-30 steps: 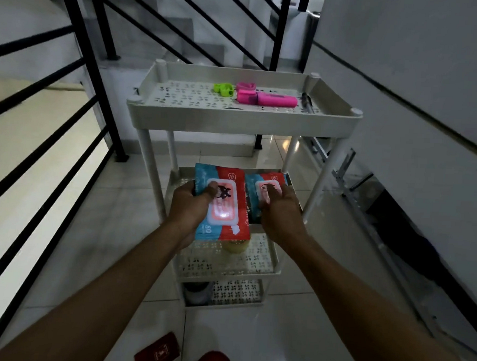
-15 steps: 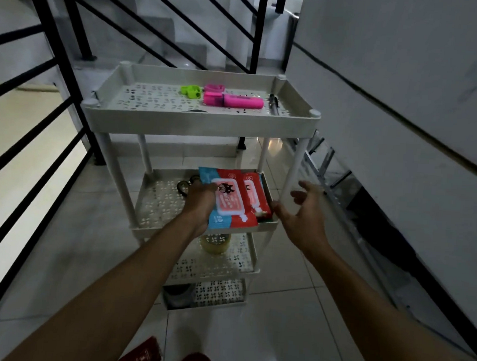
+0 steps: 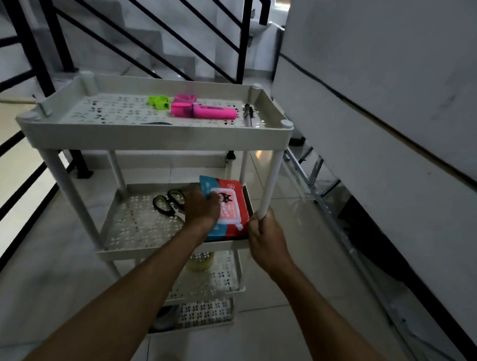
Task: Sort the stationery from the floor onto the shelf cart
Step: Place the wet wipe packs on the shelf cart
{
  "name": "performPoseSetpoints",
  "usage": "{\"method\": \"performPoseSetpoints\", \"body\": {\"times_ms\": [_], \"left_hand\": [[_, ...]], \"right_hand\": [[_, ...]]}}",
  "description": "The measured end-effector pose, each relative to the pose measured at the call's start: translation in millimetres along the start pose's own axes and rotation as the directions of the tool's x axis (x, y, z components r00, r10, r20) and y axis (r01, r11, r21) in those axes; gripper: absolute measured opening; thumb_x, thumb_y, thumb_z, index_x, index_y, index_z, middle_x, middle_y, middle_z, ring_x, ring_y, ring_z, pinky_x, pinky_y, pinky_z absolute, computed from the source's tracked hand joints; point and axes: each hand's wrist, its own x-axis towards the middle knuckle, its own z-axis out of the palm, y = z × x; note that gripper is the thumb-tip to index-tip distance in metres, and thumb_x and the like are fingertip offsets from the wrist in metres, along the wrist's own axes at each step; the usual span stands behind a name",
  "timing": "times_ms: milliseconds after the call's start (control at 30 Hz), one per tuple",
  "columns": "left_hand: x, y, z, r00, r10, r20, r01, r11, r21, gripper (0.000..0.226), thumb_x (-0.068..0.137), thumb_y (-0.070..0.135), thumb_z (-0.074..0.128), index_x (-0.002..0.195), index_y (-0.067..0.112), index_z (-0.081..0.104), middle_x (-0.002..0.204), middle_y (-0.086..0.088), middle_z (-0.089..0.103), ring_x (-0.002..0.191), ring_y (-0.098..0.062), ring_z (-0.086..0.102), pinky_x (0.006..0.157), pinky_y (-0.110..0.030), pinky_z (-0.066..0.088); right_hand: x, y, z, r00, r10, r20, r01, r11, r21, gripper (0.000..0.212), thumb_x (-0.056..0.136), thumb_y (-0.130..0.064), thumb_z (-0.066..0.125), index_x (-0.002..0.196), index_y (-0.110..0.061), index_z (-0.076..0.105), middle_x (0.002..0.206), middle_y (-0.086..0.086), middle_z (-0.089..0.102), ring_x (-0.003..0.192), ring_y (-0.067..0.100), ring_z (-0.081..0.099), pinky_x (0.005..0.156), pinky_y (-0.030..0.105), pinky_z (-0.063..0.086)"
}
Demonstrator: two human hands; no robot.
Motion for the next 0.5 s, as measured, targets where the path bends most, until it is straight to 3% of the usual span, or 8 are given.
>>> {"method": "performPoseSetpoints", "body": {"times_ms": [100,200,300,400,500], "left_hand": [[7,-5,2,0.997,0.063,-0.044,-0.047,0.951,0.305,0.040,0.094,0.031,0.053,0.124,0.005,0.055,0.127,-0.021,0.058,0.111,-0.036,0.059,0.092,-0.044,0.051],[10,-12,2,0.998,0.056,-0.003,-0.052,0.940,0.337,0.045,0.095,0.033,0.051,0.131,0.007,0.050,0.133,-0.020,0.053,0.119,-0.036,0.054,0.098,-0.046,0.047],[6,-16,6,0.989,0.054,0.136,-0.086,0.966,0.244,0.049,0.100,0.033,0.043,0.142,0.008,0.038,0.133,-0.020,0.052,0.115,-0.035,0.057,0.095,-0.045,0.050],[3,-16,6,0.980,0.036,0.195,-0.075,0.977,0.200,0.051,0.102,0.035,0.039,0.146,0.013,0.030,0.130,-0.017,0.054,0.106,-0.031,0.062,0.087,-0.044,0.055],[1,-14,2,0.981,0.048,0.188,-0.076,0.986,0.148,0.047,0.102,0.036,0.040,0.143,0.015,0.034,0.123,-0.015,0.060,0.089,-0.023,0.066,0.063,-0.029,0.054]], "right_hand": [[-1,2,1,1.000,-0.013,-0.013,0.012,0.993,-0.120,0.016,0.100,-0.026,0.046,0.107,-0.012,0.046,0.110,0.006,0.058,0.095,0.013,0.061,0.067,0.021,0.054],[-4,6,3,0.993,-0.091,-0.075,0.059,0.934,-0.353,0.020,0.101,-0.026,0.042,0.114,-0.011,0.045,0.118,0.008,0.043,0.109,0.016,0.043,0.088,0.032,0.048],[-3,5,2,0.992,-0.109,-0.071,0.078,0.935,-0.347,0.021,0.101,-0.027,0.042,0.114,-0.011,0.043,0.119,0.008,0.038,0.108,0.017,0.046,0.090,0.036,0.051],[-2,4,0,0.999,-0.051,-0.007,0.047,0.958,-0.284,0.023,0.101,-0.033,0.041,0.114,-0.014,0.043,0.114,0.007,0.047,0.098,0.016,0.057,0.081,0.036,0.057],[-2,3,-2,0.999,-0.028,0.032,0.035,0.969,-0.243,0.023,0.101,-0.035,0.040,0.115,-0.016,0.043,0.114,0.004,0.050,0.094,0.012,0.059,0.076,0.027,0.057]]}}
